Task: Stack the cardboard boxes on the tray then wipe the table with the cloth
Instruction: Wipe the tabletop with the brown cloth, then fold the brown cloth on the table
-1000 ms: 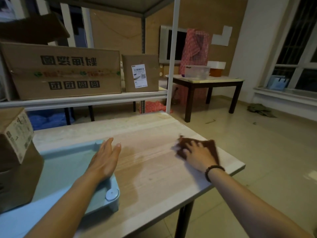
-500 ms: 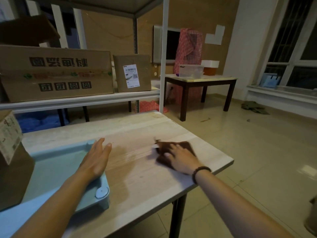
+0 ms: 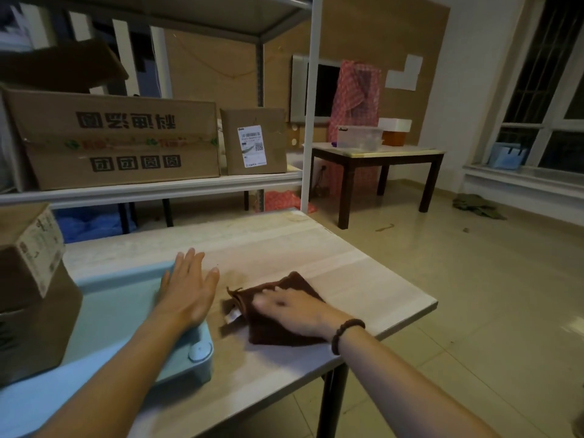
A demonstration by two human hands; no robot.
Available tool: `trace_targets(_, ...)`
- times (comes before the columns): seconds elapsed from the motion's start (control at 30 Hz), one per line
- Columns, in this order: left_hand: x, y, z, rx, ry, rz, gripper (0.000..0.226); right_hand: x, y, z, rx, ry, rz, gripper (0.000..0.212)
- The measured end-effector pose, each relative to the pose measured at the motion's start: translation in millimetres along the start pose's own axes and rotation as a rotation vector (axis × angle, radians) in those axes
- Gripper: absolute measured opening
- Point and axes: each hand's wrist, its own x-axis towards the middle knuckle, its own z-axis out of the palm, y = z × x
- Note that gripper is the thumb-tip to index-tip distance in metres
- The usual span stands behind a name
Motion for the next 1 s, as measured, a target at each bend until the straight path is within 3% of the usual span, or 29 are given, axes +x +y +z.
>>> trace_targets(0.07,-0.6,2.2,-4.4,0.166,0.043,0.054,0.062,7.4,6.5,-9.3,-0.002,0.316,0.084,0.054)
trace_targets(0.13,-2.3,8.2,-8.4,0.300,0.070,0.103,0.061,13.3,21.9,-20.3,-0.264,0.525,0.307,0.053)
trace_targets(0.2,-4.3,15.2,-12.6,0.449,0.095,0.160,0.059,18.0,32.7,-21.8,-0.327,0.424,0.473,0.056)
trace_targets(0.3,-5.7,26.7,-18.8,0.514,0.120,0.236,0.054,23.7,33.3,-23.9,-0.136,0.330,0.443,0.039)
trace_targets(0.37,-7.6,32.6,-23.1,0.329,0.137,0.224,0.057,22.5,16.3,-27.9,-0.021,0.422,0.273,0.023)
trace_targets(0.43,-11.8,41.2,-29.7,-0.020,0.140,0.117,0.075,14.2,-13.8,-34.6,0.058,0.524,0.076,0.012)
trace_targets(0.53,-18.3,52.5,-43.5,-0.562,0.059,-0.153,0.109,3.6,-57.1,-42.4,0.115,0.643,-0.215,0.013)
trace_targets(0.7,-28.2,35.0,-69.2,-1.082,-0.164,-0.386,0.127,1.7,-107.9,-47.3,0.465,0.662,-0.399,0.016)
trace_targets(0.73,-33.8,27.7,-74.9,-1.186,-0.213,-0.373,0.117,3.7,-115.7,-45.3,0.547,0.650,-0.399,0.015)
trace_targets(0.83,-54.7,10.7,-94.1,-1.436,-0.244,-0.355,0.062,17.6,-133.2,-30.3,0.806,0.570,-0.362,0.017)
trace_targets(0.9,-64.7,-1.4,-103.2,-1.516,-0.229,-0.392,0.045,30.0,-138.7,-17.7,0.897,0.524,-0.311,0.016)
trace_targets(1.0,-73.2,-34.9,-109.5,-1.503,-0.038,-0.482,0.033,51.6,-144.8,8.0,0.920,0.430,-0.150,0.014)
